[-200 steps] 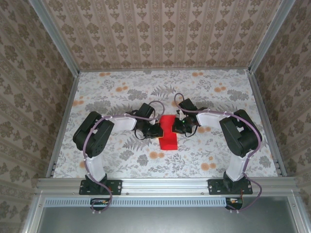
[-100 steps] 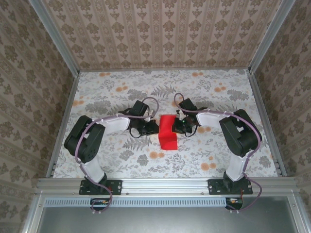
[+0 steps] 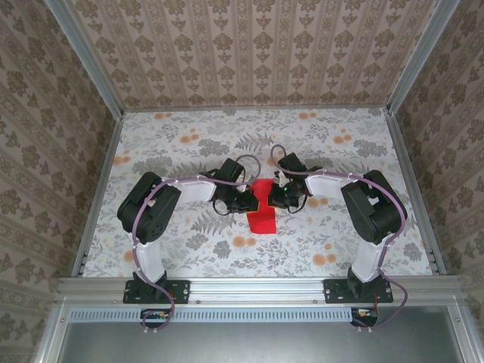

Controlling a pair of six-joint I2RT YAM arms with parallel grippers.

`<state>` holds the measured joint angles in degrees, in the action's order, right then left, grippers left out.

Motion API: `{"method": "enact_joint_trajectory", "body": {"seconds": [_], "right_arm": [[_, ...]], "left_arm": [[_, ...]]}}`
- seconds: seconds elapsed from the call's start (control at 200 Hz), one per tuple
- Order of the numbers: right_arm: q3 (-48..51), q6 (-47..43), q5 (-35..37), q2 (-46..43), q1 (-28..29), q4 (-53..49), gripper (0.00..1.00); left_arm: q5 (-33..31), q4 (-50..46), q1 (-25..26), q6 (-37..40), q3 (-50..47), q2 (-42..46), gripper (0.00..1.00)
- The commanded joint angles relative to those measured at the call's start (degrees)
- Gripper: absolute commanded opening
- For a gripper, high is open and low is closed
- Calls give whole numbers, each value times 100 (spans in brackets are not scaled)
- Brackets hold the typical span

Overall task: Fold a paper plane with a square sheet of paper (fold left side to right side)
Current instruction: First fold the square sheet of paper in half at the center of the table, then hold the square sheet of paper at the center of the table.

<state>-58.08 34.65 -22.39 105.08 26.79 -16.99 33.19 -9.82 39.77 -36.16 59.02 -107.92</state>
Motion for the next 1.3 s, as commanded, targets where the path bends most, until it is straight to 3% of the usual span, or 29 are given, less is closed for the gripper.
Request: {"method": "enact_joint_trajectory", "body": {"seconds": [0.0, 0.53, 0.87, 1.295], "right_arm": [[137, -82, 223, 371, 26, -658, 7], [-29, -71, -434, -340, -86, 229, 8], [-703, 198, -740, 427, -41, 719, 8], [-1103, -1, -374, 1039, -33, 15, 8]], "left_arm": [[-45, -173, 16, 112, 106, -87, 13], [-312, -467, 105, 39, -109, -190, 13], [-365, -512, 133, 34, -65, -230, 13], [-347, -542, 170, 67, -70, -162, 13]]}}
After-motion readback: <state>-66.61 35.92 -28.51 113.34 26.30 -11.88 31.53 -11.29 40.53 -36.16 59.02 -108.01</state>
